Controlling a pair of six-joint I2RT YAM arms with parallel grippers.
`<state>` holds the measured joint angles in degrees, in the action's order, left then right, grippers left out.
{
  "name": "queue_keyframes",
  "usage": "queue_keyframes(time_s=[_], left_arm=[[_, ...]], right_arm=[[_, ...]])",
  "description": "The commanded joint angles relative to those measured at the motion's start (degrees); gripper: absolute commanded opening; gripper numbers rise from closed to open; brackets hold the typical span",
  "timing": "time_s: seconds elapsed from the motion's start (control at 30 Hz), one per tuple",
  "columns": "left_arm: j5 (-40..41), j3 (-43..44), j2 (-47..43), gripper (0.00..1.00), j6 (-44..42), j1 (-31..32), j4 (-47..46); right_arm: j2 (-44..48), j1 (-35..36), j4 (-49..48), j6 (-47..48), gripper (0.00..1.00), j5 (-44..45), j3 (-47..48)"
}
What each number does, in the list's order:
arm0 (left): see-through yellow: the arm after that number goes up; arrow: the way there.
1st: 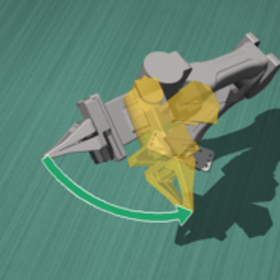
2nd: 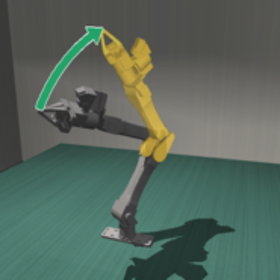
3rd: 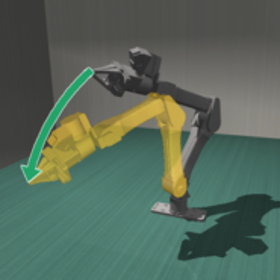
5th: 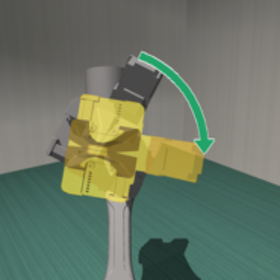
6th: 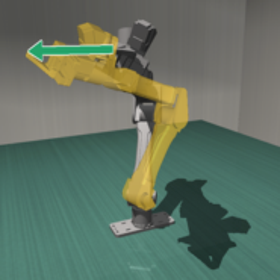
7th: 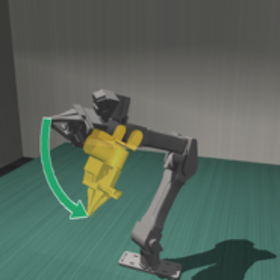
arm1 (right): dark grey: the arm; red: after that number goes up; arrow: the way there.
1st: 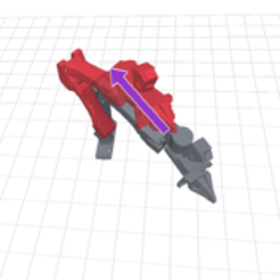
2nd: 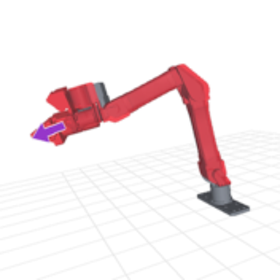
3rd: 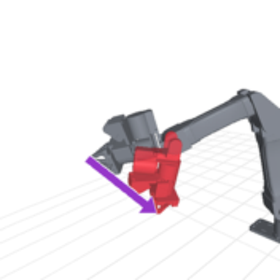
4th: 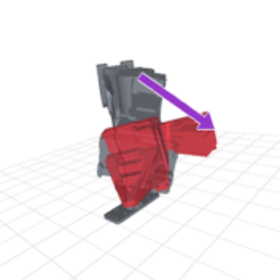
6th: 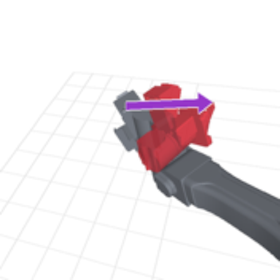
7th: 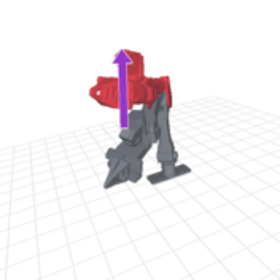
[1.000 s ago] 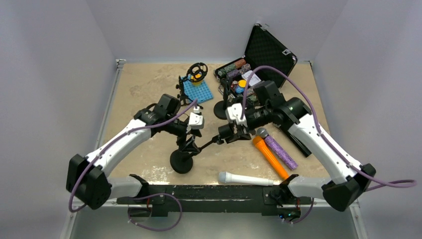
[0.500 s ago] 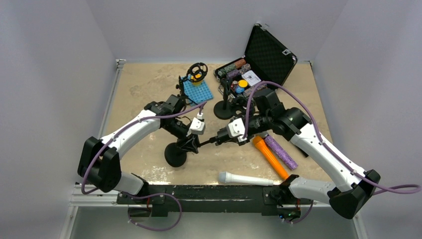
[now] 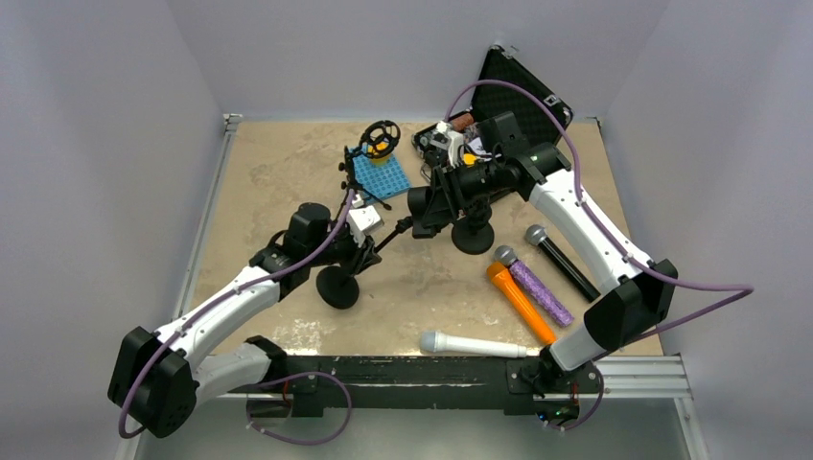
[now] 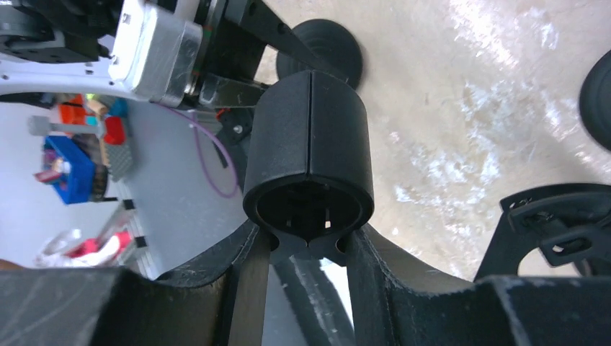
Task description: Remove the microphone from the stand
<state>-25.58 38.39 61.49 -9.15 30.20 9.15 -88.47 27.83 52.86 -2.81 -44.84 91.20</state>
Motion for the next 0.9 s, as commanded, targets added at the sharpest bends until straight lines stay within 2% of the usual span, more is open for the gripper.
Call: queue_keyframes(time_s=[0.0,0.07,0.2,0.3,0.47,0.67,0.77,0.87], left_arm=[[-3.4,-0.7,-0.5,0.51,6.0,-0.7,-2.5],[-7.6,1.5,-0.7,0.66,2.9,-0.7,1.8],[-15.7,9.2,-0.5,0.76,-12.1,-1.0,17.7],[-19.6,15.5,1.8,0.78,-24.5,-2.2,31.7],[-26.6,21.0,7.8,0.75,-37.2,-5.4,44.8],[-37.0,27.3,16.9,0.70,-47.3,-5.6,54.1],[-40.9,29.2,22.5,0.69,-48.7,-4.5,53.8],[-41.7,28.4,23.6,0.69,-47.1,-2.9,48.5]], right_arm=[[2.5,0.4,2.4,-7.7,0.00,-5.2,0.8],[2.6,0.4,2.4,-4.4,0.00,-4.8,1.2],[3.8,0.7,6.5,12.8,0.00,-2.5,3.0],[9.1,2.0,4.6,26.0,0.00,1.5,-1.6],[21.4,3.8,-6.1,45.7,0.00,-0.2,-14.0],[25.5,8.9,-10.1,53.9,0.00,1.5,-15.7],[26.0,9.6,-11.3,56.4,0.00,1.6,-16.8],[25.9,9.7,-12.1,57.4,0.00,2.2,-17.8]])
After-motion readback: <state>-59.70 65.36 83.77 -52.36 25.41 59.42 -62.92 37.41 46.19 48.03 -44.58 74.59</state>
